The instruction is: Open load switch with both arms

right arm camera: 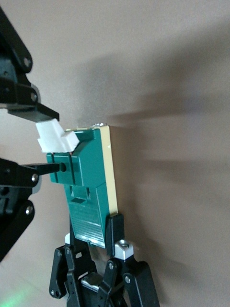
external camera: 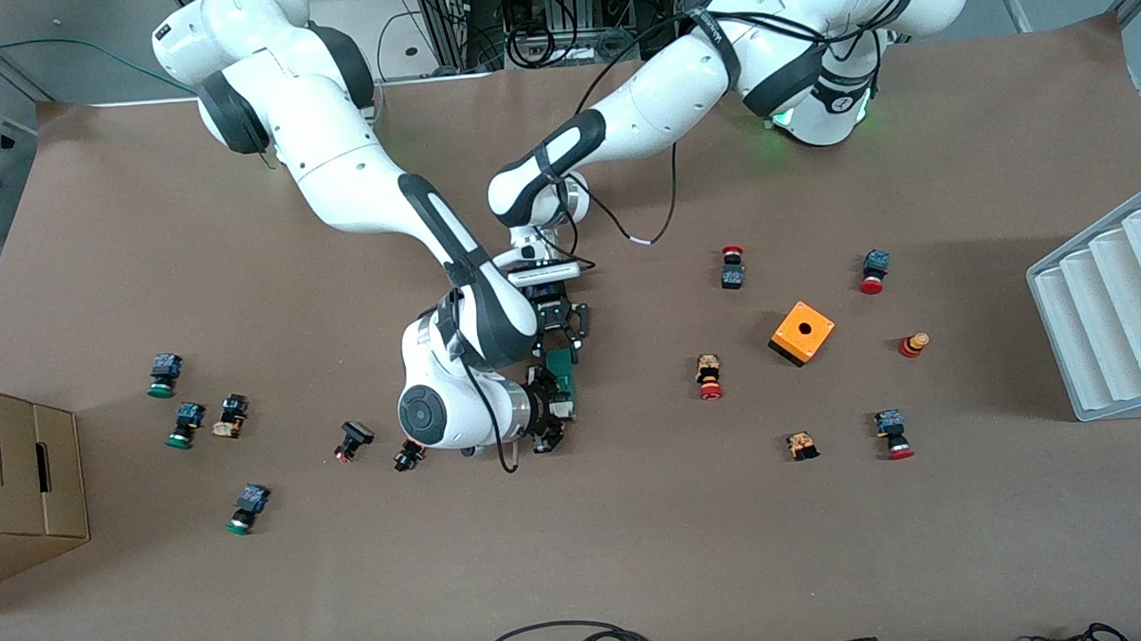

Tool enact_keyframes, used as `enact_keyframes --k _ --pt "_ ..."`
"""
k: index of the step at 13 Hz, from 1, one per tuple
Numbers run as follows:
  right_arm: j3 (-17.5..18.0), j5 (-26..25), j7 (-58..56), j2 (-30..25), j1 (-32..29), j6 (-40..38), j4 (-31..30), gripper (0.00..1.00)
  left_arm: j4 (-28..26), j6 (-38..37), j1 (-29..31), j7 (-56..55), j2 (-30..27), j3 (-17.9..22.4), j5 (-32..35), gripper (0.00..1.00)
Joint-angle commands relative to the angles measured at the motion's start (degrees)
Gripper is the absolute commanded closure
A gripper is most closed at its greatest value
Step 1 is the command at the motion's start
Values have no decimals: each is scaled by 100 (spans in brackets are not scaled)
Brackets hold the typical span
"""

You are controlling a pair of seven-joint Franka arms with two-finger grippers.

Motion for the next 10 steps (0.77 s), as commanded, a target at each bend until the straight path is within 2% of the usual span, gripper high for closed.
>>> enact_keyframes --k 1,10 --pt "130 -49 -75 -341 -14 -96 -469 59 142 -26 -1 32 112 -45 84 45" --pt "156 -155 -224 -631 21 -60 -909 59 142 -35 -1 32 112 -45 93 44"
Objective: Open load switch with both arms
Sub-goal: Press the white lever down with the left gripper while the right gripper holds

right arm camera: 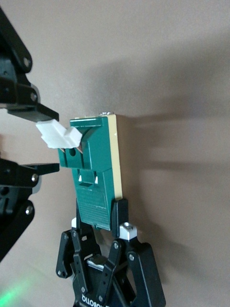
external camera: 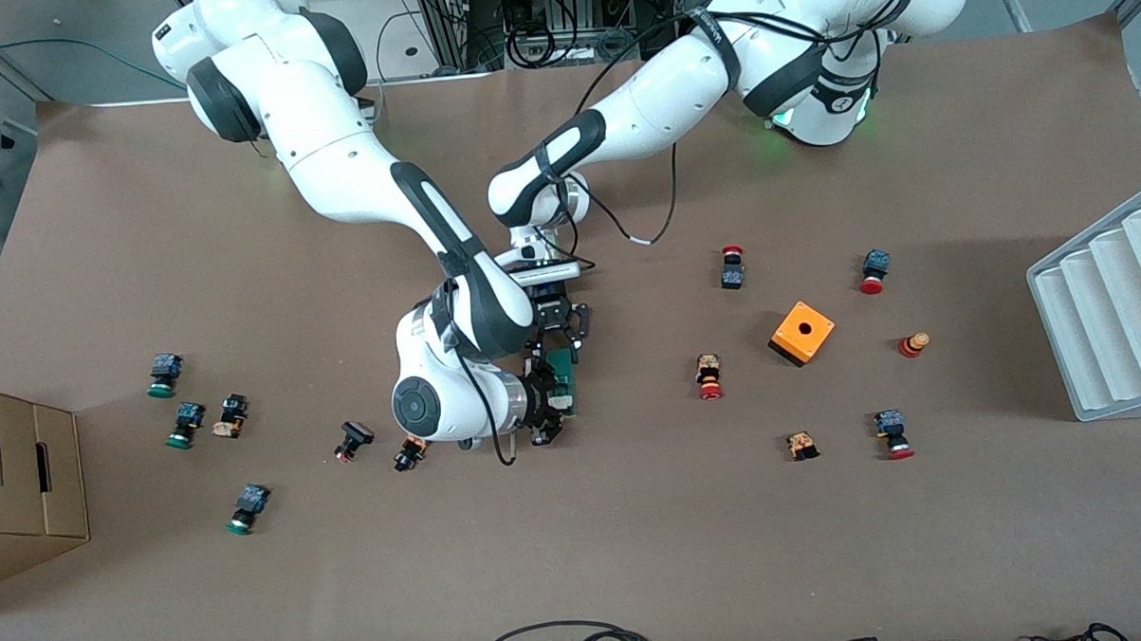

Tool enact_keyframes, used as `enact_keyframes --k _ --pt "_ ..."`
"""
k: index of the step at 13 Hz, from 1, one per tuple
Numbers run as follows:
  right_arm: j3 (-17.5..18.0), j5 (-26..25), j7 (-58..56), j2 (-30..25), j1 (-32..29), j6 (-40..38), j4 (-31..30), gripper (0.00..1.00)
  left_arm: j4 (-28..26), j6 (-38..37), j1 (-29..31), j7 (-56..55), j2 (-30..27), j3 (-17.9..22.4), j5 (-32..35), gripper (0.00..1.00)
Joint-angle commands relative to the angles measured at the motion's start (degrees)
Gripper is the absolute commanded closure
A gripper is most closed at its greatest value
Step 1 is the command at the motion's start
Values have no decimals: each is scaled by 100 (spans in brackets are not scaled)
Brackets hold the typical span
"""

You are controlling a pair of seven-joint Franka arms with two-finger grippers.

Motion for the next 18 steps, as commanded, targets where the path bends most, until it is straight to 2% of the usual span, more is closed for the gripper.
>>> enact_keyframes --k 1,5,18 --pt "146 -174 -77 -299 21 -68 -511 59 141 -35 -1 32 111 -45 90 44" --pt "182 -201 -156 -458 30 125 -818 59 133 -35 -10 24 102 -45 81 44" --pt "217 -139 -68 -572 38 143 -801 59 141 -26 -19 32 102 -45 90 44"
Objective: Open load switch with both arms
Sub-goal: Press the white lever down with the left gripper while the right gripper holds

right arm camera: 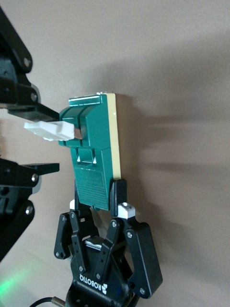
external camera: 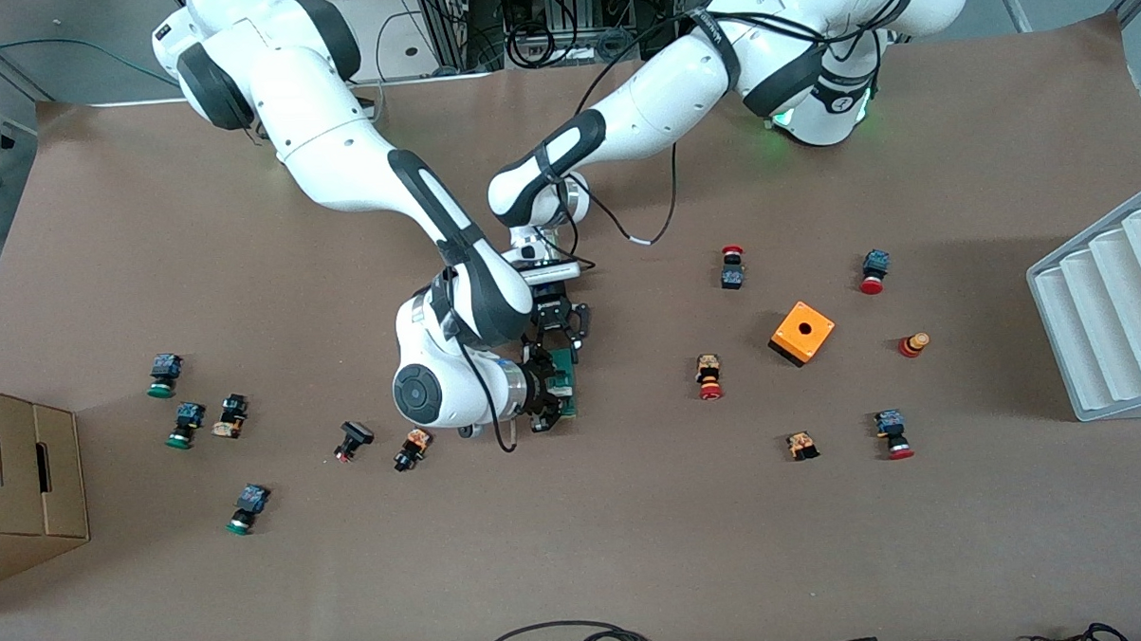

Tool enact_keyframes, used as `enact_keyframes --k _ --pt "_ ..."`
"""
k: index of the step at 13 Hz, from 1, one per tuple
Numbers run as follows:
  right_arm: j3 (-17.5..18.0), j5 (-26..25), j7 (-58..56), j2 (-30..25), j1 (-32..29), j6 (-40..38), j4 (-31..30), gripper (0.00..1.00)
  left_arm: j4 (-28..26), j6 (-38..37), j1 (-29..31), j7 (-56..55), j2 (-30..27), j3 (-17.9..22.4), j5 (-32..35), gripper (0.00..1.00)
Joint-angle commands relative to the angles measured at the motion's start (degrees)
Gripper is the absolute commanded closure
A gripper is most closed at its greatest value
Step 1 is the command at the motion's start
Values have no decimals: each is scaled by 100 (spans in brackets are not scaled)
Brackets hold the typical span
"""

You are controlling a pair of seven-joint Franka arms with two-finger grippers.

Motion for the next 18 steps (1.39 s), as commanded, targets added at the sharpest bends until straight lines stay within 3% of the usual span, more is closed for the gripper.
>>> enact_keyframes --k 1,18 --pt "85 -55 24 -259 20 27 -322 59 141 -27 -19 32 101 -45 95 44" --pt "85 -99 -55 -365 -15 27 -330 72 88 -27 -28 32 101 -45 86 44"
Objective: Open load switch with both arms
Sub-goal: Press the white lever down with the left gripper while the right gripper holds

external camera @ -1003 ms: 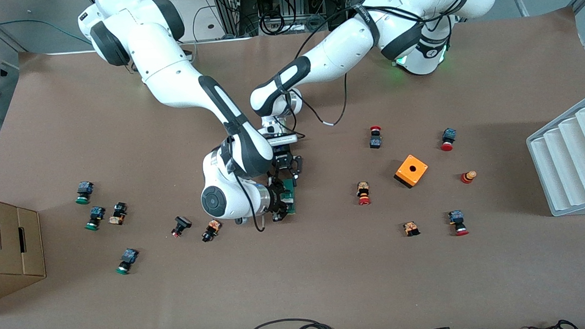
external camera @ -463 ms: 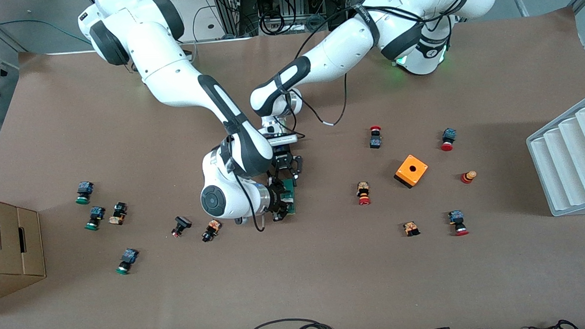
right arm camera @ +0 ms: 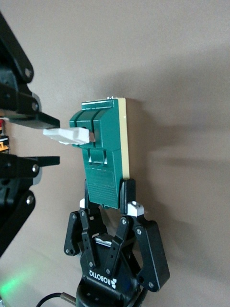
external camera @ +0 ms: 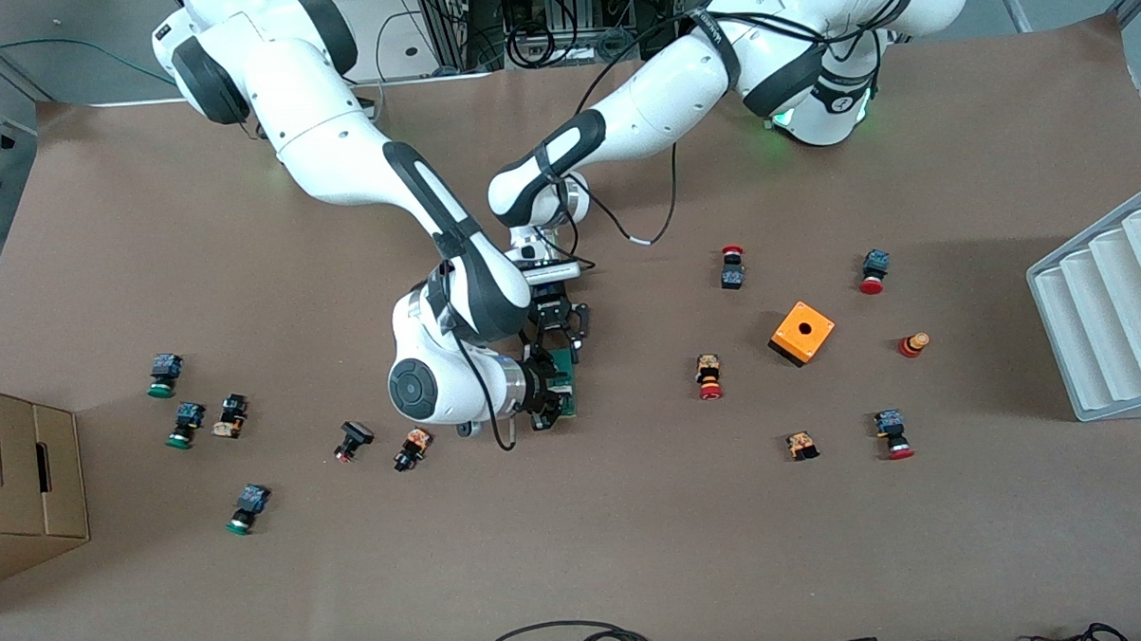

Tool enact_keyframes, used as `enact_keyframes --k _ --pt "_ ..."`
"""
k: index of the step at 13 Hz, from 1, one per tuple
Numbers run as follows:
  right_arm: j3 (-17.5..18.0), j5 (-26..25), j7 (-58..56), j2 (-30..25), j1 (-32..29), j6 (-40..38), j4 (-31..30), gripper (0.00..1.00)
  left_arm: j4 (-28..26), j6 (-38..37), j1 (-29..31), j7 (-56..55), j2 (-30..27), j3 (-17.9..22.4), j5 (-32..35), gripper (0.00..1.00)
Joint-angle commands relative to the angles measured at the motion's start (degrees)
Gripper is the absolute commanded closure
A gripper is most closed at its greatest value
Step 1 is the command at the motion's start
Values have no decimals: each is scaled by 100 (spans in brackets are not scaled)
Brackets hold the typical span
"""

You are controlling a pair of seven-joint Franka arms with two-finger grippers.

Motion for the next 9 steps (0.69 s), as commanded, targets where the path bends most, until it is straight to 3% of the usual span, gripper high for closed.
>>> enact_keyframes --k 1,9 --pt "80 -108 -52 -222 -14 -6 -273 72 79 -27 -27 32 98 -45 92 44" --pt "80 -125 -192 -310 13 3 -440 74 43 -18 -27 32 89 -36 83 44"
